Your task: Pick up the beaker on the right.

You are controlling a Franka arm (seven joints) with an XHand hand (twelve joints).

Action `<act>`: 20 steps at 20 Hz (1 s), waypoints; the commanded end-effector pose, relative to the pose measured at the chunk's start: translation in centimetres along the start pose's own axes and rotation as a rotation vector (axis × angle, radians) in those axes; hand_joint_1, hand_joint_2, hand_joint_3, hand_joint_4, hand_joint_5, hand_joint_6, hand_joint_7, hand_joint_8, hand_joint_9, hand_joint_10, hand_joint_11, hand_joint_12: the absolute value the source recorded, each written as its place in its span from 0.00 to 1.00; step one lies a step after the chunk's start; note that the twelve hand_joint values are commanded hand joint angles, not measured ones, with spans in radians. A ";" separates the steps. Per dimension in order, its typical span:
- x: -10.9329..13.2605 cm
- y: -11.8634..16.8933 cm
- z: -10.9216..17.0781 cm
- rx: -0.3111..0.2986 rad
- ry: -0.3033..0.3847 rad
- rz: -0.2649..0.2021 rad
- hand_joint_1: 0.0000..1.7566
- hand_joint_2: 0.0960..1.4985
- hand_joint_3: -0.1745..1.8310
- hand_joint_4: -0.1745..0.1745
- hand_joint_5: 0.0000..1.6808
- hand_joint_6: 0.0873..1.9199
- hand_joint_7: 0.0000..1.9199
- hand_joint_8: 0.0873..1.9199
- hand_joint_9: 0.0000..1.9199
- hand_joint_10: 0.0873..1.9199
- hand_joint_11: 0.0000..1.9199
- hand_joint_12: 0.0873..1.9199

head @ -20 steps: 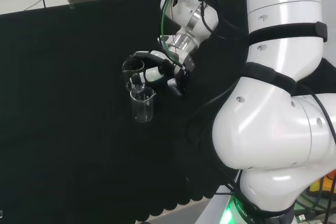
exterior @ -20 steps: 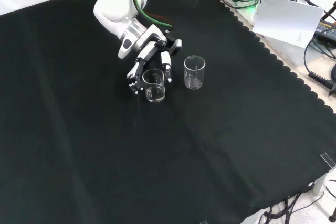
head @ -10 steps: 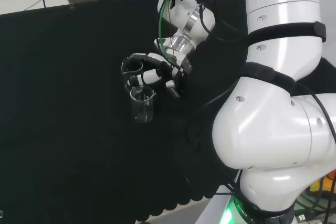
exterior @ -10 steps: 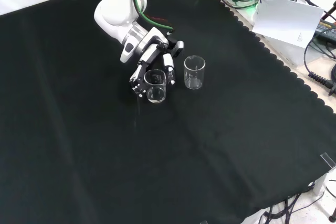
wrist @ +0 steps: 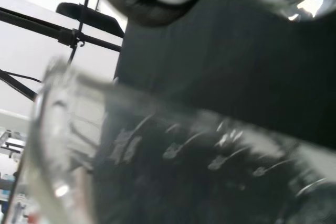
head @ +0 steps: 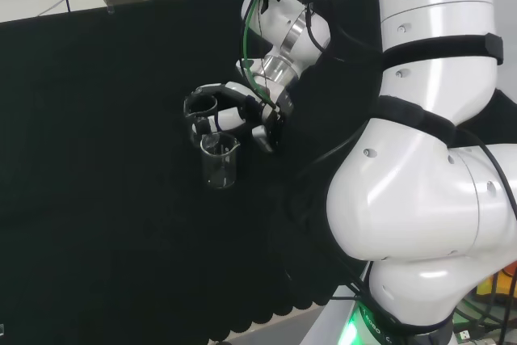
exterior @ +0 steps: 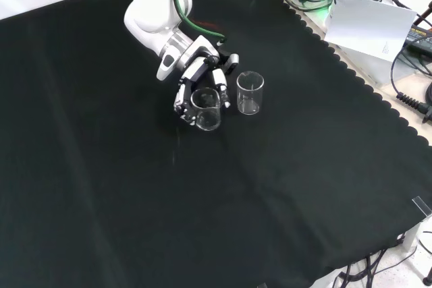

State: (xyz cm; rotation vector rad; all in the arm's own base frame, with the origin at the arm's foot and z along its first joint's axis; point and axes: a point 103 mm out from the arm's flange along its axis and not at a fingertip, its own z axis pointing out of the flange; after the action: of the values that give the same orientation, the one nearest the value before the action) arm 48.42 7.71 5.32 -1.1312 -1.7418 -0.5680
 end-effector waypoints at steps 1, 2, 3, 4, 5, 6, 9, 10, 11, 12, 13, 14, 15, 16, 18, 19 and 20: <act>2.4 0.2 0.4 -0.143 -0.019 -0.073 0.78 0.69 0.00 0.15 0.67 0.37 0.66 0.33 0.69 0.12 0.59 0.41; 2.6 0.3 0.1 -0.153 -0.028 -0.086 0.79 0.69 0.00 0.07 0.68 0.37 0.67 0.34 0.73 0.05 0.61 0.40; 2.9 0.3 -0.2 -0.169 -0.043 -0.105 0.80 0.68 0.00 0.03 0.68 0.36 0.67 0.35 0.75 0.01 0.62 0.40; 3.1 0.4 -0.6 -0.185 -0.055 -0.122 0.80 0.68 0.00 0.01 0.68 0.36 0.67 0.35 0.76 0.00 0.62 0.39; 3.3 0.4 -1.1 -0.201 -0.071 -0.135 0.81 0.68 0.00 0.00 0.68 0.35 0.68 0.35 0.77 0.00 0.62 0.39; 3.5 0.5 -1.6 -0.212 -0.092 -0.148 0.81 0.68 0.00 0.00 0.69 0.35 0.68 0.35 0.78 0.00 0.62 0.39; 4.3 0.8 -3.3 -0.236 -0.153 -0.174 0.81 0.68 0.00 0.00 0.69 0.34 0.68 0.34 0.78 0.00 0.62 0.39; 4.7 0.8 -3.8 -0.240 -0.182 -0.183 0.81 0.68 0.00 0.00 0.69 0.34 0.68 0.34 0.78 0.00 0.62 0.39; 5.0 0.9 -4.2 -0.241 -0.199 -0.181 0.81 0.68 0.00 0.00 0.69 0.34 0.68 0.34 0.78 0.00 0.62 0.40; 5.1 0.9 -4.6 -0.242 -0.212 -0.178 0.81 0.68 0.00 0.00 0.69 0.33 0.68 0.34 0.78 0.00 0.62 0.40; 5.2 1.0 -5.2 -0.236 -0.230 -0.169 0.81 0.68 0.00 0.00 0.69 0.33 0.68 0.34 0.78 0.00 0.62 0.40; 4.9 1.0 -5.9 -0.231 -0.244 -0.153 0.81 0.68 0.00 0.00 0.69 0.33 0.68 0.34 0.79 0.00 0.62 0.40; 4.5 1.0 -6.8 -0.226 -0.257 -0.134 0.81 0.68 0.00 0.00 0.69 0.33 0.68 0.34 0.79 0.00 0.62 0.40; 4.0 1.0 -7.6 -0.213 -0.261 -0.109 0.81 0.67 0.00 0.00 0.69 0.33 0.68 0.34 0.79 0.00 0.63 0.40; 3.3 0.8 -8.8 -0.191 -0.277 -0.056 0.79 0.67 0.00 0.07 0.71 0.29 0.71 0.28 0.81 0.00 0.64 0.41; 3.0 0.7 -9.2 -0.183 -0.290 -0.031 0.77 0.67 0.00 0.13 0.73 0.24 0.74 0.20 0.83 0.00 0.65 0.41; 2.8 0.5 -9.7 -0.175 -0.302 -0.002 0.76 0.67 0.00 0.18 0.76 0.20 0.77 0.12 0.84 0.02 0.66 0.40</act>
State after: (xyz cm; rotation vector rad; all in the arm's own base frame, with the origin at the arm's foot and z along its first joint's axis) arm 51.92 5.18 12.48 -1.2869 -2.0128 -0.7508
